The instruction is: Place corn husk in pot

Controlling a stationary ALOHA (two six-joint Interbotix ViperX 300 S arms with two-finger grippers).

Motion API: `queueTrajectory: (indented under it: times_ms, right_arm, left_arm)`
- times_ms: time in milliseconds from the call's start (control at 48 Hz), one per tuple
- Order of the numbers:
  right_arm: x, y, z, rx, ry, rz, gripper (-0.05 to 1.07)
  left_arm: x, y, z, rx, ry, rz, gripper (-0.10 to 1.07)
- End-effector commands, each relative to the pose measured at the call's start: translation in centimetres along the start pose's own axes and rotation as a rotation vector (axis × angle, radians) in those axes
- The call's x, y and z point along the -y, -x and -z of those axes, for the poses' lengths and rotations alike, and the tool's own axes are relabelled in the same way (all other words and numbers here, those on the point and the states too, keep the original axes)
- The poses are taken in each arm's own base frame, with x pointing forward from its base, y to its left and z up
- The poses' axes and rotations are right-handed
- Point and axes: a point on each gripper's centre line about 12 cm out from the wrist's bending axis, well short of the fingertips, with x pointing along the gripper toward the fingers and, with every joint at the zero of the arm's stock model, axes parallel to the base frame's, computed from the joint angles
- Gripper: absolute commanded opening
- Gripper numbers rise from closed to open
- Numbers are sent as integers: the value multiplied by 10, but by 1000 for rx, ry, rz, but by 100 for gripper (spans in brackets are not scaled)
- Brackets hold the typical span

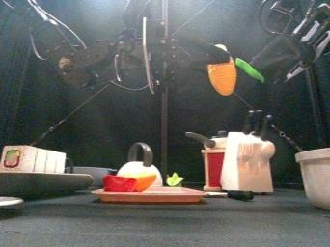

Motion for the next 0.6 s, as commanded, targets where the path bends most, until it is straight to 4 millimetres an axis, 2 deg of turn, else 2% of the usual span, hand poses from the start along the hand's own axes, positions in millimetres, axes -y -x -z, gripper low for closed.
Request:
queueTrajectory:
  times_ms: [0, 125, 417, 583]
  right_arm:
    - [0, -1, -3, 5, -2, 1, 50]
    - [0, 1, 6, -13, -4, 2, 50]
    - [-7, 8, 52, -118, -79, -28, 51]
    - [-12, 9, 59, -160, -75, -17, 51]
  left_arm:
    - [-1, -1, -18, 50, 4, -6, 67]
    - [1, 1, -17, 46, 4, -1, 67]
    - [2, 4, -12, 30, 7, 4, 67]
    - [3, 4, -11, 26, 7, 5, 67]
